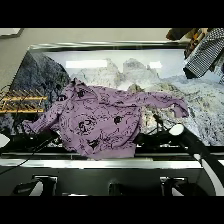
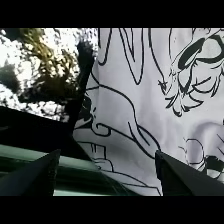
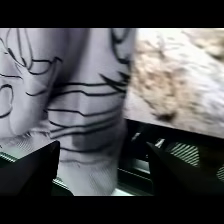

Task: Fold the clothes and pants, and hang the long-sleeved shirts on hangers.

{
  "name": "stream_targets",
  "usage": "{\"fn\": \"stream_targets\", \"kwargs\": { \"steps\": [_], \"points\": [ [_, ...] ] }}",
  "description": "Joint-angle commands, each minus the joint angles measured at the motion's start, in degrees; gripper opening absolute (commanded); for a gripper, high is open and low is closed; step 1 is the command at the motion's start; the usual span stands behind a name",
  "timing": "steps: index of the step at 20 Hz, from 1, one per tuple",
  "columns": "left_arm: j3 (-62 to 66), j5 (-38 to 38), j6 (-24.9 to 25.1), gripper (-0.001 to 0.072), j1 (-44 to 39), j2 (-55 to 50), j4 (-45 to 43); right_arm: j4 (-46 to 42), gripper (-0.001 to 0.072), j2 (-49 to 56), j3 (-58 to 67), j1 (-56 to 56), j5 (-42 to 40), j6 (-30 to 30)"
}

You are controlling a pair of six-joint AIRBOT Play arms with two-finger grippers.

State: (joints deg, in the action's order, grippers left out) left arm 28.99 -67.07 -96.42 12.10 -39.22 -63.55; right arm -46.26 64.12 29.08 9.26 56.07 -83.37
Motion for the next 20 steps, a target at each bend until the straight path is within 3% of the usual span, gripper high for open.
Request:
{"fn": "stream_targets", "kwargs": {
  "steps": [1, 2, 3, 4, 5, 10, 15, 16, 17, 18, 20],
  "points": [
    [-1.3, -2.6, -0.3, 0.0666, 0.0, -0.4, 0.2, 8.3, 0.0594, 5.4, -1.5, 7.8, -8.1, -0.5],
    [-1.8, -2.6, -0.7, 0.0666, -0.1, -1.0, 0.2, 8.4, 0.0427, 5.8, -1.4, 8.0, -8.0, -0.8],
    [-2.3, -2.7, -0.7, 0.0666, -0.2, -1.7, 0.2, 8.2, 0.0211, 5.4, -1.4, 7.9, -7.6, -1.5],
    [-2.9, -2.6, -0.7, 0.0666, -0.2, -2.4, 0.2, 8.1, 0.0088, 4.4, -1.4, 7.8, -7.5, -1.5],
    [-3.4, -2.4, -0.7, 0.0666, -0.2, -3.0, 0.2, 7.7, 0.0055, 3.1, -1.4, 7.8, -7.6, -1.6],
    [-5.1, 2.1, -0.5, 0.0666, -3.0, -6.3, 1.4, 6.2, 0.0051, -2.1, -1.4, 7.8, -5.6, -4.7],
    [-5.1, 14.6, -0.7, 0.066, -11.3, -13.7, 6.7, 4.6, 0.0051, -6.2, -1.4, 7.8, -2.7, -6.1],
    [-5.1, 16.7, -0.7, 0.0587, -12.7, -15.4, 7.4, 4.1, 0.0051, -7.1, -1.4, 7.8, -3.1, -7.2],
    [-5.1, 18.3, -0.7, 0.0265, -14.1, -16.6, 8.2, 3.4, 0.0051, -8.1, -1.3, 7.8, -4.4, -9.7],
    [-5.0, 19.6, -0.7, 0.0034, -15.3, -17.1, 8.5, 2.3, 0.0051, -9.0, -0.7, 7.8, -5.9, -12.0],
    [-3.2, 20.3, -1.1, 0.0026, -16.5, -16.7, 8.7, -1.9, 0.005, -10.0, 3.0, 7.7, -7.3, -14.1]
  ]
}}
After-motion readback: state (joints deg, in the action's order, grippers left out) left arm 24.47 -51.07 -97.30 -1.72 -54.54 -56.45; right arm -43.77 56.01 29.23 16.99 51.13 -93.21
